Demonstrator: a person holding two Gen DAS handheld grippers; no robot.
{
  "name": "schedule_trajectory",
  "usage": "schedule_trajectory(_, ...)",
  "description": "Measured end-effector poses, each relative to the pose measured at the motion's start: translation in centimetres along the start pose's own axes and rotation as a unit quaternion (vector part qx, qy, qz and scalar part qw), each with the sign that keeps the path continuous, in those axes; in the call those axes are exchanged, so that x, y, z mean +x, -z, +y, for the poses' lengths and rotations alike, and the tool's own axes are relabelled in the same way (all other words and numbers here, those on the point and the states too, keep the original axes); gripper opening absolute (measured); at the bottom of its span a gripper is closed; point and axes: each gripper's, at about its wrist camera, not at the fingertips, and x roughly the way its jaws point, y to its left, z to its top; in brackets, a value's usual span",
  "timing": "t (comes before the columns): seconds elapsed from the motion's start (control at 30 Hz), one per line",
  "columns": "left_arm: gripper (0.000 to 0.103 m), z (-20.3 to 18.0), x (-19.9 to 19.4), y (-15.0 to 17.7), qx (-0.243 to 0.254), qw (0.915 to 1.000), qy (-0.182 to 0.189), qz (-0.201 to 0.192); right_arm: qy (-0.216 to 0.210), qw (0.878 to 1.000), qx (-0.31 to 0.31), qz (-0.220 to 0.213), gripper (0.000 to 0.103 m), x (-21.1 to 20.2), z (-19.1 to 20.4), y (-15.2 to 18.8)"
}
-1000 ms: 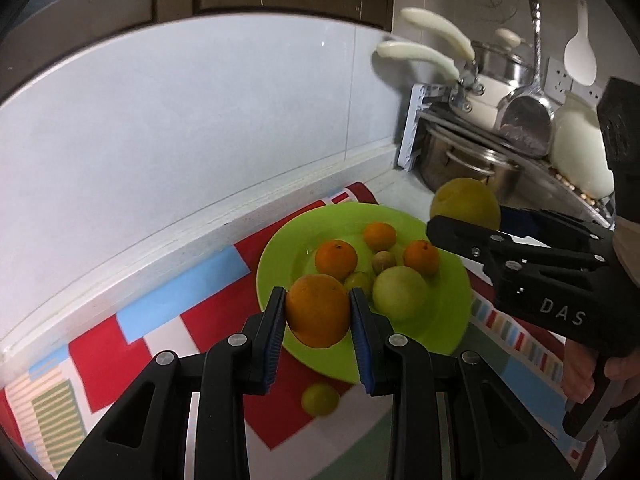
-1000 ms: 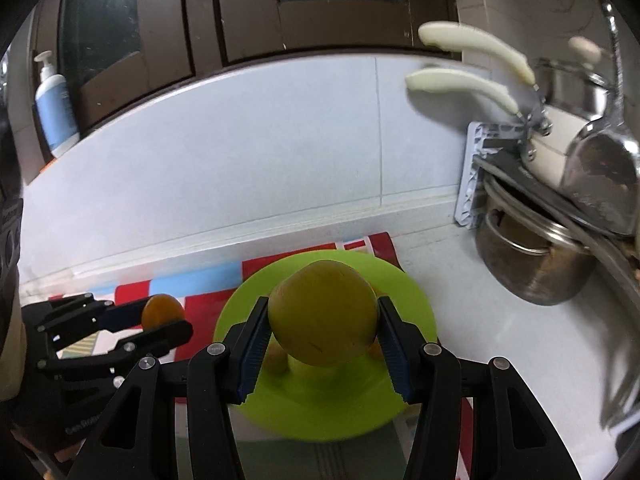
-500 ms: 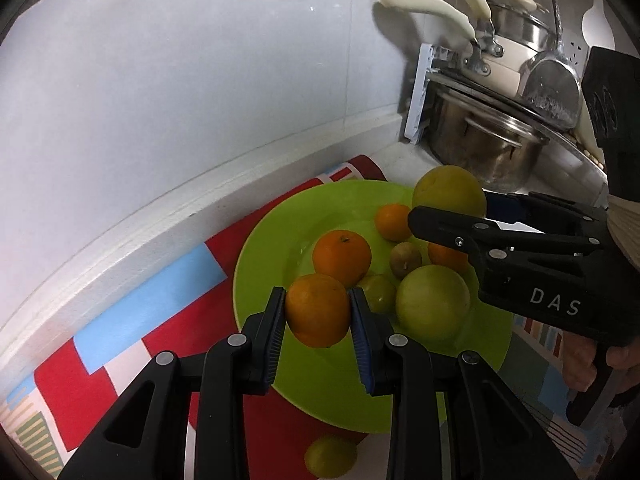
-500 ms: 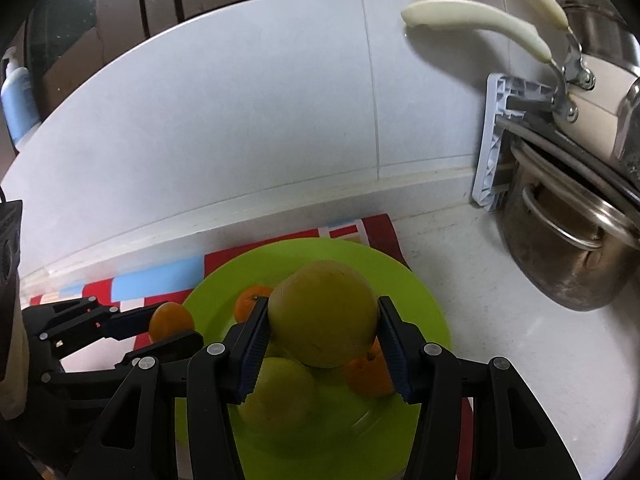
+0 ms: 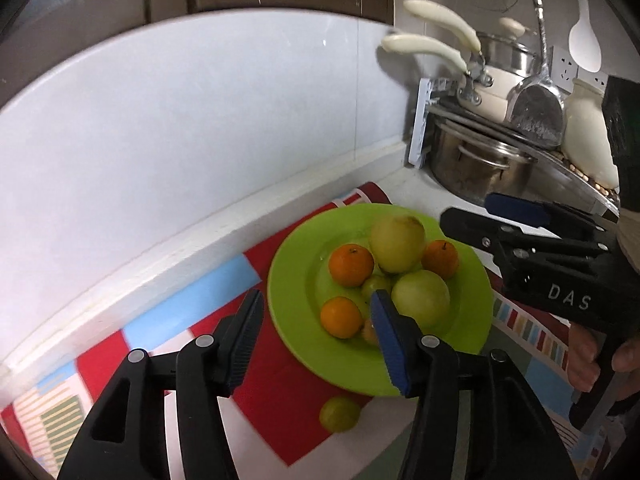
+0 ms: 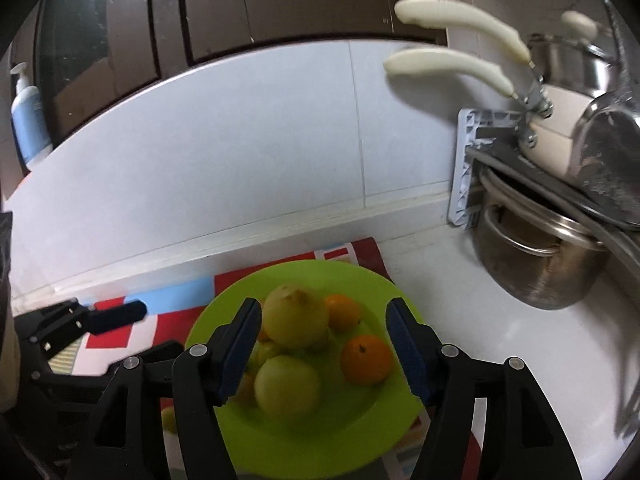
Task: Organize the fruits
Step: 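Lower both fruits onto the plate and open both tools, then move the open left tool to the last green lime and grasp it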
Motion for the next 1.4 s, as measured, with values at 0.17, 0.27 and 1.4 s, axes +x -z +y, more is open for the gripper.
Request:
schedule_trajectory(0.17,0.058,0.2,-3.4,0.6,-0.016,0.9996,-0.011,-0.018,0.005,1.0,-0.002,-0.009,0.069,-3.3,0.9,0.8)
schedule_trajectory(0.27,0.058,0.3,-5.1,1.0,-0.024,0.9993,-0.016,-0.025,0.007,1.0,-0.004,-0.014,0.069,-5.1,1.5,1.1)
schedule_trajectory(1.4,0.064,-0.7,-5.4,7.2,-0.004,0.9993,0.036,0.011,0.037,0.999,0.001,0.021,0.074,-9.6,4.5,7.2)
